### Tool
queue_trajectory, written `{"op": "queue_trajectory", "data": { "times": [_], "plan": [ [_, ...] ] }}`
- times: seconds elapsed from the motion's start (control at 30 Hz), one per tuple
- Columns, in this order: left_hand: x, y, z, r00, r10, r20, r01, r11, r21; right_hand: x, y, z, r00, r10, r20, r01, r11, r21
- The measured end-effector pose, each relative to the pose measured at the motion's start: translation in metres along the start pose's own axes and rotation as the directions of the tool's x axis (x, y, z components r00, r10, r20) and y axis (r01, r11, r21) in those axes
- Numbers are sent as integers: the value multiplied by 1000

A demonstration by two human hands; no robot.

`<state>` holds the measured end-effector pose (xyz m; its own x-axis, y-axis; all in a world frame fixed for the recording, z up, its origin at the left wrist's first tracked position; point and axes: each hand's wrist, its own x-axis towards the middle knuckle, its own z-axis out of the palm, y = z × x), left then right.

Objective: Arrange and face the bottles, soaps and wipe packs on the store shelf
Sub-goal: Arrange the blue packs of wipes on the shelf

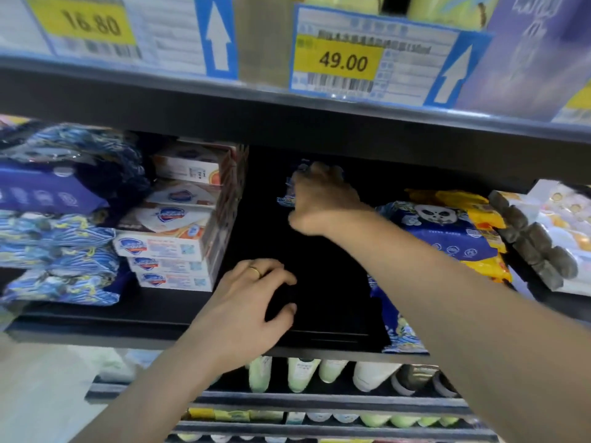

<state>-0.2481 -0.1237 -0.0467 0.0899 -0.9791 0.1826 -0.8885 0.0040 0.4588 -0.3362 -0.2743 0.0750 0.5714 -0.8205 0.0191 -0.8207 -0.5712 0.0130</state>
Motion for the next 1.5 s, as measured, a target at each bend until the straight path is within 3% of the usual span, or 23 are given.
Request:
{"op": "queue_trajectory", "data": {
  "times": [0.13,0.27,0.57,0.77,0.87,0.9,0.93,1.0,1.03,1.07,1.1,1.2,1.3,1.37,1.43,1.5],
  "plan": [
    [-1,-6,2,1000,17,-25,-19,998,-58,59,12,14,980,195,47,-194,981,-26],
    [-1,-7,4,997,32,-67,-37,997,-70,98,29,28,952,270,143,-280,959,52],
    [-1,0,-2,997,17,-76,-25,995,-97,92,24,16,979,201,47,-205,974,99],
    [-3,5,-7,998,-21,-62,13,991,-133,9,-11,-12,989,127,-69,-112,975,194],
    [1,4,-6,989,-128,-74,100,948,-303,-51,-14,-5,988,116,-106,-86,963,256],
    [2,7,-10,976,-212,-52,168,881,-442,-72,-13,3,985,107,-135,-65,957,283],
    [5,9,-16,953,-303,-7,230,739,-633,-92,-12,10,978,103,-179,-42,948,317],
    [5,16,-28,900,-418,126,264,291,-920,-121,-10,27,954,92,-286,20,930,366],
    [4,18,-34,876,-433,212,277,92,-956,-130,-10,34,937,72,-341,59,932,358],
    [3,21,-40,861,-418,288,301,-37,-953,-137,-10,40,923,51,-382,89,936,340],
    [0,24,-45,865,-371,339,331,-86,-940,-143,-10,44,912,36,-409,107,941,322],
    [-7,33,-52,888,-262,378,396,18,-918,-156,-13,52,901,6,-434,125,954,272],
    [-12,41,-52,898,-314,307,391,256,-884,-164,-8,61,917,-10,-399,143,942,305],
    [-16,43,-51,902,-351,253,378,356,-854,-167,1,64,927,-42,-374,181,921,345],
    [-18,43,-53,900,-366,236,374,375,-848,-170,9,62,941,-27,-336,197,853,483],
    [-20,43,-56,893,-383,238,379,350,-857,-173,17,56,958,34,-285,180,703,688]
  ]
}}
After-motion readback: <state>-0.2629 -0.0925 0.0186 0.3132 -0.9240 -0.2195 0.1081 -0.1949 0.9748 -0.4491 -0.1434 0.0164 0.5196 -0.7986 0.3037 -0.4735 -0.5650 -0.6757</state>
